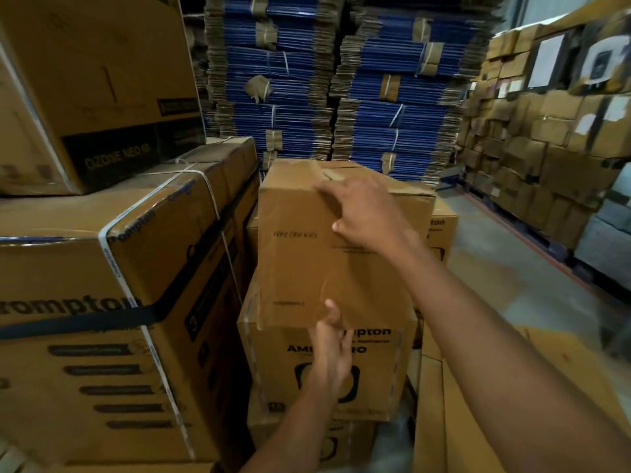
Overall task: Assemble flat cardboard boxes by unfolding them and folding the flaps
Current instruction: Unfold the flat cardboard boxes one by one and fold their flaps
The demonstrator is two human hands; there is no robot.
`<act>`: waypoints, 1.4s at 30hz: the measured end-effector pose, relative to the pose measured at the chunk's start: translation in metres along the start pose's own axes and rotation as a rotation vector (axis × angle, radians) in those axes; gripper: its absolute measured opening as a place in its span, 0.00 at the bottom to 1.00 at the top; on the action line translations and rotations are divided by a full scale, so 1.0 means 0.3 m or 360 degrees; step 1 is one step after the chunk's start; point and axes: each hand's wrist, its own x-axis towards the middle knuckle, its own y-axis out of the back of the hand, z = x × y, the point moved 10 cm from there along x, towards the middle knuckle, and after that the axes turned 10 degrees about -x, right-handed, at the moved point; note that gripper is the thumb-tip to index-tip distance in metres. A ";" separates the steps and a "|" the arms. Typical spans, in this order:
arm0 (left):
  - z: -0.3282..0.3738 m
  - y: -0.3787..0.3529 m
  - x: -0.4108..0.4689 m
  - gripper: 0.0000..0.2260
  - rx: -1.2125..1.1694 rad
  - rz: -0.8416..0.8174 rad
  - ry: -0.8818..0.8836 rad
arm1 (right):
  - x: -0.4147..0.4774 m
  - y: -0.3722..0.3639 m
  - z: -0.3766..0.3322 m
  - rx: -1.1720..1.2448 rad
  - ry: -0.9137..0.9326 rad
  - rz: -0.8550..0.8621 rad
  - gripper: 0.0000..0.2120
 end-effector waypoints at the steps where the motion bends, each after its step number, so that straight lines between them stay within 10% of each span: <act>1: -0.028 0.036 0.002 0.17 0.0011 0.0074 0.0077 | -0.006 -0.028 -0.035 -0.0052 0.0040 0.0013 0.33; 11: 0.097 0.129 0.016 0.10 0.0998 0.0287 0.0169 | -0.182 -0.268 -0.070 -0.0089 0.0091 -0.0037 0.31; 15: 0.358 -0.060 -0.035 0.07 0.1894 0.0256 -0.0625 | -0.201 -0.258 -0.061 -0.0058 0.0112 -0.0006 0.31; 21: 0.589 -0.511 -0.255 0.06 0.2250 -0.0345 -0.1896 | -0.213 -0.247 -0.035 -0.0035 0.0022 -0.0038 0.23; 42: 0.528 -0.515 0.146 0.28 0.3663 -0.0375 -0.0848 | -0.073 -0.247 0.049 -0.0038 -0.0062 -0.0689 0.20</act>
